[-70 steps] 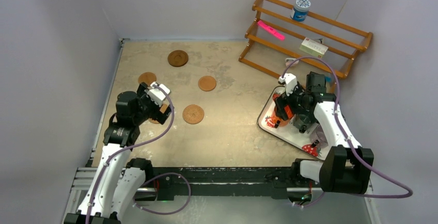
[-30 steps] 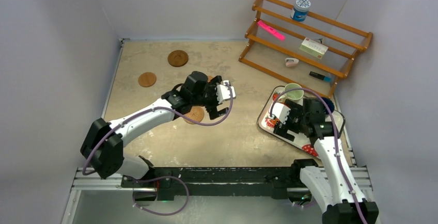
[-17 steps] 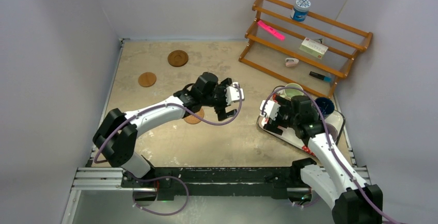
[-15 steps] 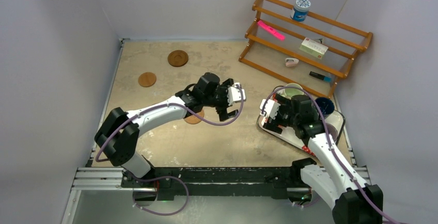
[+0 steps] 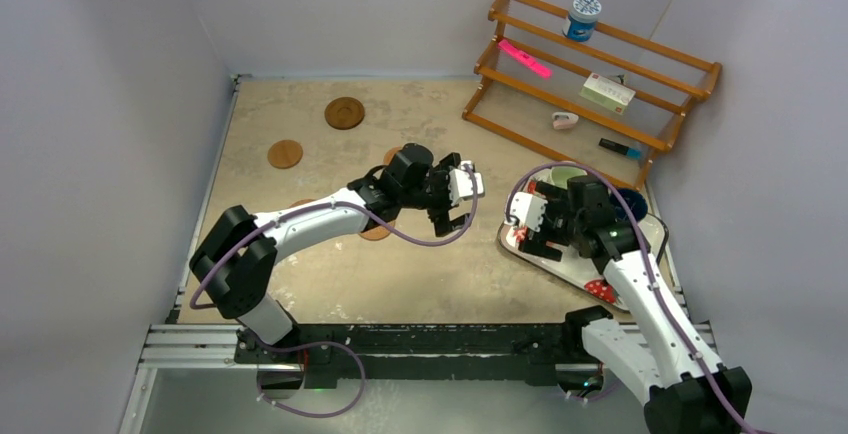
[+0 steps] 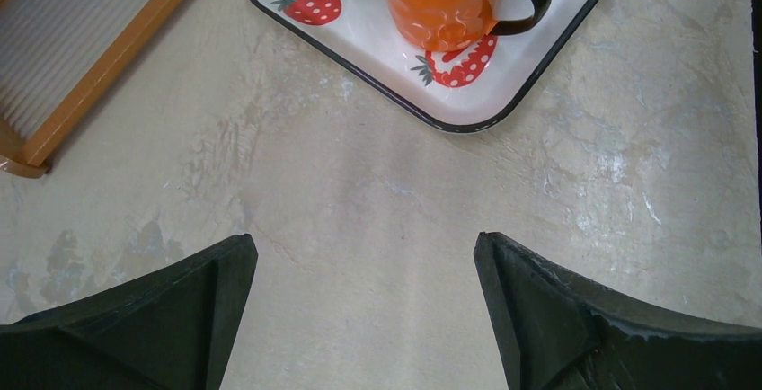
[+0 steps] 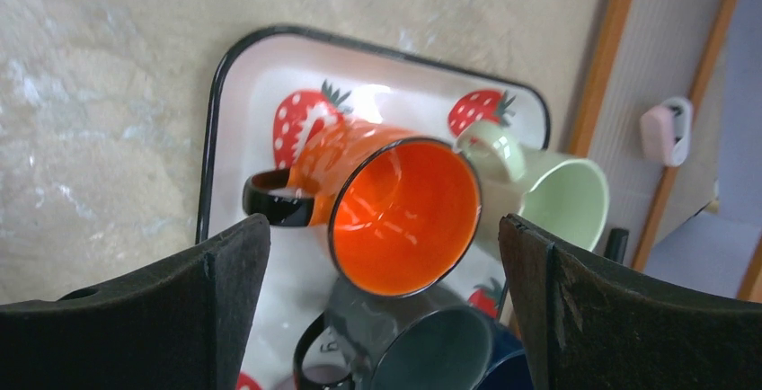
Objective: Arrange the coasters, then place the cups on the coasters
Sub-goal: Pick up the cup from the tray.
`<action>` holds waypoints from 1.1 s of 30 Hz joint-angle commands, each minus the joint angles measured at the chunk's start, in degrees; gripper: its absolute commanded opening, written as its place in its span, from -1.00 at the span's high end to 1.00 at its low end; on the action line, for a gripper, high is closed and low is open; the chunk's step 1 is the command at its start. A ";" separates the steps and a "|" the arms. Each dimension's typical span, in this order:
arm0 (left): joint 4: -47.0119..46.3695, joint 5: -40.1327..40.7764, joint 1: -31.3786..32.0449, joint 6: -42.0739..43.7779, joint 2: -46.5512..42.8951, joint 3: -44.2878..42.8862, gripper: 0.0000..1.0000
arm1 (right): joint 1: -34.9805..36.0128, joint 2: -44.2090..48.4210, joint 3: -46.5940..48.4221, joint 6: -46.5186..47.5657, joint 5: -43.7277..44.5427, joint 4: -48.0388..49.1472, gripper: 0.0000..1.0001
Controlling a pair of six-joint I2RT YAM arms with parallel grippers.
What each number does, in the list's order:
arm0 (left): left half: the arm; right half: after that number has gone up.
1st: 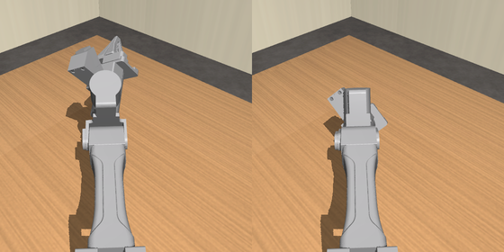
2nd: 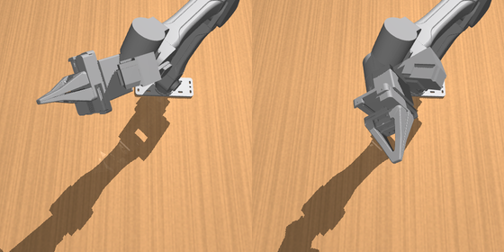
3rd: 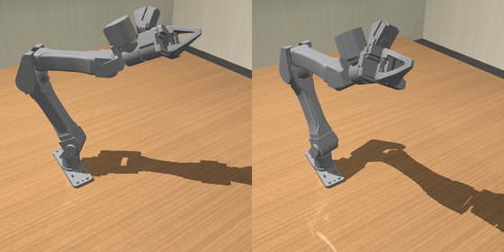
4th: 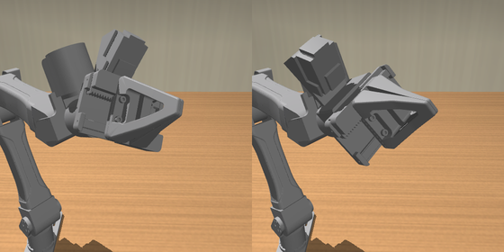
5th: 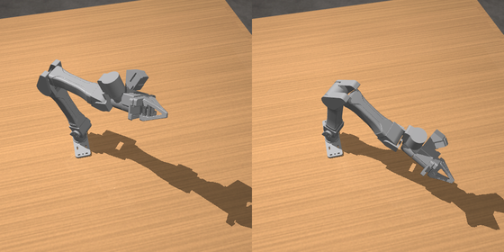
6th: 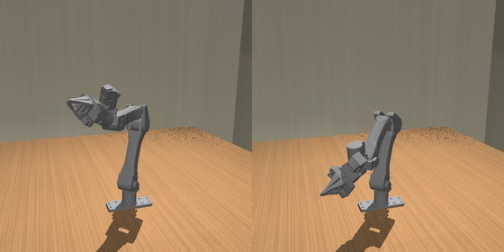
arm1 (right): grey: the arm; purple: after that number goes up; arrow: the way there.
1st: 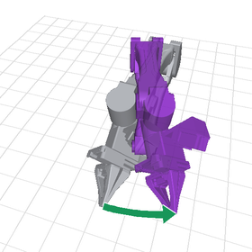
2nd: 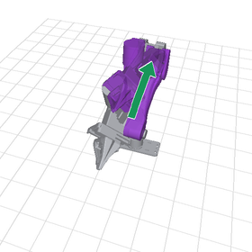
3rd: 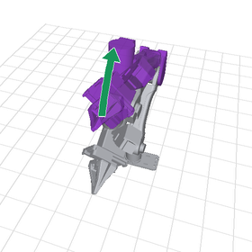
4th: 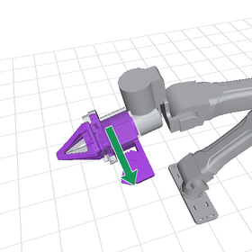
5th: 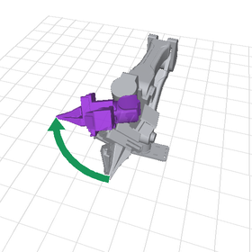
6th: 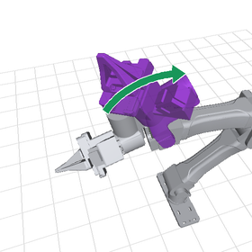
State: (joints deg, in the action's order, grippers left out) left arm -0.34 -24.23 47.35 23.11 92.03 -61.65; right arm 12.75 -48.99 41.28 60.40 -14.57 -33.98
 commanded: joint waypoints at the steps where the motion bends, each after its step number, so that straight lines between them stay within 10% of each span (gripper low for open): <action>1: -3.65 -0.29 0.68 -2.03 0.04 -1.92 -1.00 | 0.28 -0.28 -1.73 2.02 4.63 -4.49 -0.98; 23: -6.49 -0.56 2.90 -7.91 9.56 -6.64 -1.00 | 3.12 -0.62 -15.00 -9.12 -4.27 36.07 -0.98; 33: -4.82 -2.63 5.35 -9.81 13.64 -11.19 -1.00 | 3.18 2.66 -7.78 -22.26 5.48 31.57 -0.98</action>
State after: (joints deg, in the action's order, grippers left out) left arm -6.33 -25.52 50.70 14.04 103.96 -70.30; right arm 15.75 -47.16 27.20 44.88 -15.29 -3.44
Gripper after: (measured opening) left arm 0.998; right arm 0.987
